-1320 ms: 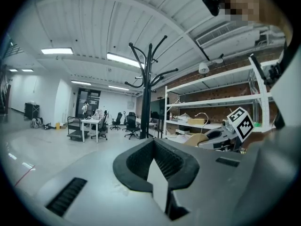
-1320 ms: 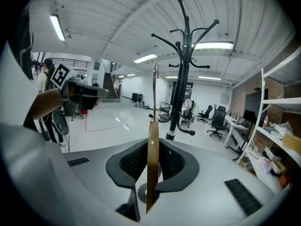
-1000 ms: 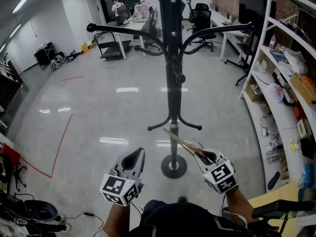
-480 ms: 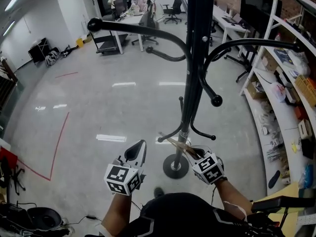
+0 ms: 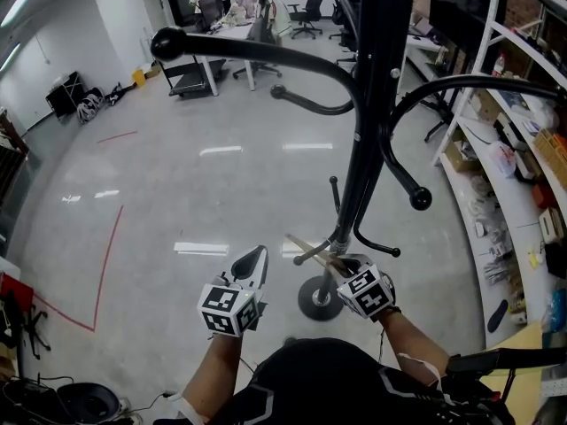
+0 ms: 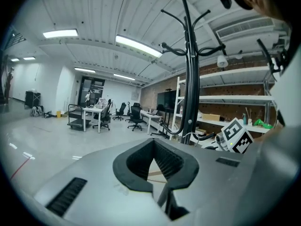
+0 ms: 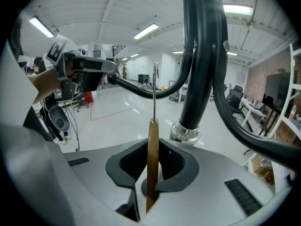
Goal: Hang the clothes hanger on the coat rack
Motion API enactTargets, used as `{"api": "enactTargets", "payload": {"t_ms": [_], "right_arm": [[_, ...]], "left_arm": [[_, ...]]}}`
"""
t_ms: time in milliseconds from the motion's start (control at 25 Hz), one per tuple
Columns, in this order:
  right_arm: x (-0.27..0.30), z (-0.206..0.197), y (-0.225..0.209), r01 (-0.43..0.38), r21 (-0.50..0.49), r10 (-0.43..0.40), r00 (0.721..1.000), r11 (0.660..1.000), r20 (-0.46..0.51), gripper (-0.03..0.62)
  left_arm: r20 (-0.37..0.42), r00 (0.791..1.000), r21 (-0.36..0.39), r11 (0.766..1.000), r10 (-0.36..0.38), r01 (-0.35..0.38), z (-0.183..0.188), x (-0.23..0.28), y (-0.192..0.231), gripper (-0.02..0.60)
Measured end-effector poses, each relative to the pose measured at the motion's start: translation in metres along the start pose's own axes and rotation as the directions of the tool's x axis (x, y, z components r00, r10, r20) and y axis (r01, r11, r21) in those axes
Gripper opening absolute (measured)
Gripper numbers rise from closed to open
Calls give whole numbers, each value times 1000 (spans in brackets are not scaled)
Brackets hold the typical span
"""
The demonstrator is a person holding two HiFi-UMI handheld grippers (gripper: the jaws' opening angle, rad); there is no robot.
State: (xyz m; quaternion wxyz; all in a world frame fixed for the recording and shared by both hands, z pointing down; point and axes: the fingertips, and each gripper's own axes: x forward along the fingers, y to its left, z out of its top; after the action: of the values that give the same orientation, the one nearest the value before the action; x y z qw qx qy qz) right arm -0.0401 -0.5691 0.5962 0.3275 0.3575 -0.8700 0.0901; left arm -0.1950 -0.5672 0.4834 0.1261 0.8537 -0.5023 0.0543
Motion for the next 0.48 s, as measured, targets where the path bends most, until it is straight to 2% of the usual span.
{"api": "enactTargets", "payload": {"t_ms": [160,480], "right_arm": [[12,-4,0,-3,9,4,1000,1000,-14,57],[30,-11,4,1,-9,-1,1000,1000,-23,57]], "left_arm": [[-21,1000,-49,999,-9,8,-18,14,9,0],[-89,996,-90,996,-25,17,-53,27,12,0]]}}
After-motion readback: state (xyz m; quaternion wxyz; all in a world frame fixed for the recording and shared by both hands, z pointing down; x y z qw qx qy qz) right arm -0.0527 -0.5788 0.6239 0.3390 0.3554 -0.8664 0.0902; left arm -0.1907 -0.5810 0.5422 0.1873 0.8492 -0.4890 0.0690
